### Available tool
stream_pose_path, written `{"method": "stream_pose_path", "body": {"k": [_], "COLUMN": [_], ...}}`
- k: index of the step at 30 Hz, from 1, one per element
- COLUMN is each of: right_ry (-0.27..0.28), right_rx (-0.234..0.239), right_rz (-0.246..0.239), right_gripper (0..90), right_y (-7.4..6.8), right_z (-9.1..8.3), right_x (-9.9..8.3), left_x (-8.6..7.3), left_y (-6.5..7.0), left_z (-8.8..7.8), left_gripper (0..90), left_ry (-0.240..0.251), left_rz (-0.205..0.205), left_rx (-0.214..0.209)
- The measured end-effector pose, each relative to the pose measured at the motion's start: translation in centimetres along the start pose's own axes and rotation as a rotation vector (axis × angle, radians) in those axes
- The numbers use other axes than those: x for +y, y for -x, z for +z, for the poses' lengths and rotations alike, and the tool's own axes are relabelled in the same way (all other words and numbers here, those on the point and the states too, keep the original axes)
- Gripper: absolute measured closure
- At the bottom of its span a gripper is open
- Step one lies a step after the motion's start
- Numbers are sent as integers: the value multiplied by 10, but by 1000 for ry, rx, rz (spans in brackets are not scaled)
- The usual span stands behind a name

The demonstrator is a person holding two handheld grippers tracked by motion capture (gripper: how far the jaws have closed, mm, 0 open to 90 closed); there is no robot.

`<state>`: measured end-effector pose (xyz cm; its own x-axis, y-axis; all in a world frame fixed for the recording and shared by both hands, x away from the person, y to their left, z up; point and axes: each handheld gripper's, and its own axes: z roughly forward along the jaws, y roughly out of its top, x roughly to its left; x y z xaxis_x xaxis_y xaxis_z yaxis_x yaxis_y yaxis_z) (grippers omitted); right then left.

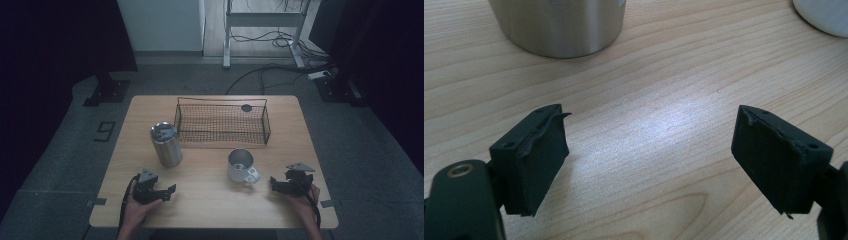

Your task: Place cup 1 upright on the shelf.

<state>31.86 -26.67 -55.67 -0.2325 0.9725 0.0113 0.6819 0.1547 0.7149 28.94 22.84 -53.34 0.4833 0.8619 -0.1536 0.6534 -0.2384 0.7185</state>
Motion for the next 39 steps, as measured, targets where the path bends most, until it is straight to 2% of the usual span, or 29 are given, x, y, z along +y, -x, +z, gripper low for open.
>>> {"method": "stream_pose_path", "body": {"k": [9,12,15,21,28,31,33,35,39], "right_ry": [0,0,-3,0,0,0,1,0,0], "right_rx": [-10,-14,-24,-36,-33,-41,-45,-49,-55], "right_rz": [9,14,27,37,33,43,47,51,57], "right_gripper": [0,0,0,0,0,1,1,1,1], "right_y": [1,1,1,3,6,8,8,10,12], "right_z": [0,0,-1,-1,-1,-1,-1,-2,-3], "right_x": [0,0,0,-1,0,0,0,-1,-2], "left_x": [0,0,2,5,17,22,25,27,30], "left_y": [1,4,5,4,7,12,16,17,18], "left_z": [-4,-8,-11,-17,-19,-21,-24,-27,-31], "left_gripper": [159,159,159,160,159,157,157,165,165], "left_ry": [11,24,43,69,85,87,102,119,119], "left_rz": [0,6,7,-30,-45,-32,-22,-26,0], "left_rx": [13,11,-11,-7,4,-4,5,3,2]}}
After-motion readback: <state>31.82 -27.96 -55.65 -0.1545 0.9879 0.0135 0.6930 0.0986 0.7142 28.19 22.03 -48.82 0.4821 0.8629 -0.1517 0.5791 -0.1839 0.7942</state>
